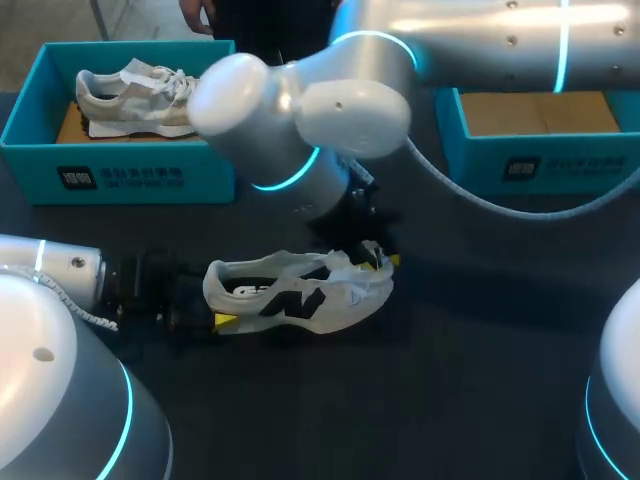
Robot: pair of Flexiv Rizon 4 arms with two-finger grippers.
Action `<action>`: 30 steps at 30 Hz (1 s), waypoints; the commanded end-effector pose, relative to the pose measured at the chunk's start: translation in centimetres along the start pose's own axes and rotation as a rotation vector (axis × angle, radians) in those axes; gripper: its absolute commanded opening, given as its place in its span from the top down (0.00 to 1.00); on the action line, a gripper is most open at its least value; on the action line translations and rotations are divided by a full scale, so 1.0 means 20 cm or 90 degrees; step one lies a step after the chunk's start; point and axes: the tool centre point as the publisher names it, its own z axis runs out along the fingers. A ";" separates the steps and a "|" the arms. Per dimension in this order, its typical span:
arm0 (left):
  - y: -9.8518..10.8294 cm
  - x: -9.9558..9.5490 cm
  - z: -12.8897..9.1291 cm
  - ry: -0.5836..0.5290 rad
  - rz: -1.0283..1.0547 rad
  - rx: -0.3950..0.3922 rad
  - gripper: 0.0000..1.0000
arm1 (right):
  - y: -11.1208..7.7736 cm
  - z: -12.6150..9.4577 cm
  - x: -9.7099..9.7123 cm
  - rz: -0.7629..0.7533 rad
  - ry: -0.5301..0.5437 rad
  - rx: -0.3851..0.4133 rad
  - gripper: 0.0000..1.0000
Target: Take the shoe out of the shoebox, open the shoe tongue, remove and reinsert the insole, then place the shoe into the shoebox
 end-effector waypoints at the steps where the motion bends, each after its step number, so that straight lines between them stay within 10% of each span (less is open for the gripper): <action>1: 0.02 0.00 -0.01 -0.001 0.001 0.000 1.00 | -0.03 0.06 0.00 0.518 0.052 -0.003 0.47; 7: 0.02 0.00 -0.01 -0.001 0.001 0.000 1.00 | -0.04 0.12 0.02 0.518 0.066 0.007 0.22; 15: 0.02 0.00 -0.01 -0.001 0.001 0.000 1.00 | -0.03 0.16 0.05 0.511 0.076 0.017 0.16; 30: 0.02 0.00 -0.01 -0.001 0.001 0.000 1.00 | 0.06 -0.10 -0.05 0.439 0.088 -0.052 0.00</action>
